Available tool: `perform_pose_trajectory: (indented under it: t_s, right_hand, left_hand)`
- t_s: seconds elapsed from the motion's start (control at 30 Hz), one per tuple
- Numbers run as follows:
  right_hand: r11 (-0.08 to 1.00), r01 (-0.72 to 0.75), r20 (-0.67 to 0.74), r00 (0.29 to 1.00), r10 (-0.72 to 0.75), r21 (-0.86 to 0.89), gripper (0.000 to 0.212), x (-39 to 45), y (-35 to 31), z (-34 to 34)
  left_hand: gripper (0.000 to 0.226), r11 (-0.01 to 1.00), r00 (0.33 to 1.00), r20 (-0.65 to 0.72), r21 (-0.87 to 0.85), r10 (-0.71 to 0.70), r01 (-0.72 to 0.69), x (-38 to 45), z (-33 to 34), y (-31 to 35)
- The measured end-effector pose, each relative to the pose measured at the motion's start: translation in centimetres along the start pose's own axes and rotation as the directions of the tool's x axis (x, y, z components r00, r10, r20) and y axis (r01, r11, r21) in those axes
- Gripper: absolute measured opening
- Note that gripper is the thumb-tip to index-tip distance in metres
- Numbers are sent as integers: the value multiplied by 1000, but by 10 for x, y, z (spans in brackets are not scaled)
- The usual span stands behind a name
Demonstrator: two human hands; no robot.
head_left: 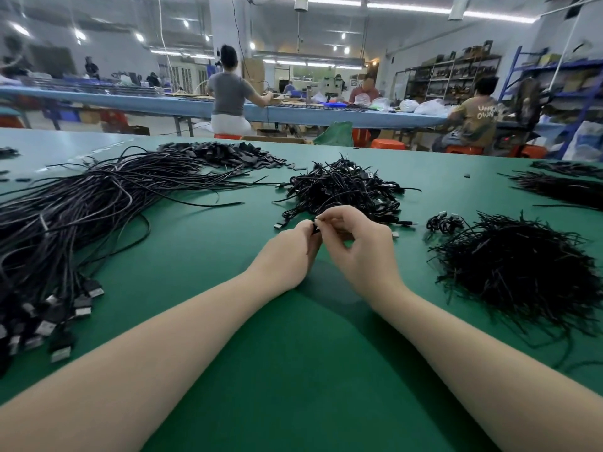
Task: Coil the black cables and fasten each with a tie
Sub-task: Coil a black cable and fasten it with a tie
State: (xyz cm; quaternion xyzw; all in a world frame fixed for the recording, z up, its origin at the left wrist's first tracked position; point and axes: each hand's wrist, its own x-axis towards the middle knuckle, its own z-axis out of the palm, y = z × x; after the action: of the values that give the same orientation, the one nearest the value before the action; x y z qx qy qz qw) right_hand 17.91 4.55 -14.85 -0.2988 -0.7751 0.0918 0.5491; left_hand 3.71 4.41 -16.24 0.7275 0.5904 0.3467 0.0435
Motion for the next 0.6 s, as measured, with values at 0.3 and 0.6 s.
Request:
perform_pose_trajectory:
  t_s: [0.3,0.6]
  right_hand:
    - [848,231,372,927,-44,-476,7,39,-20,-34]
    - [530,-838,794,405,453,126,7,41,27,-83]
  left_hand:
    - [9,772,966,66,589,251,-241,-11,-5,23]
    - [16,599,742,-102,667,663,-443,-15,-2,43]
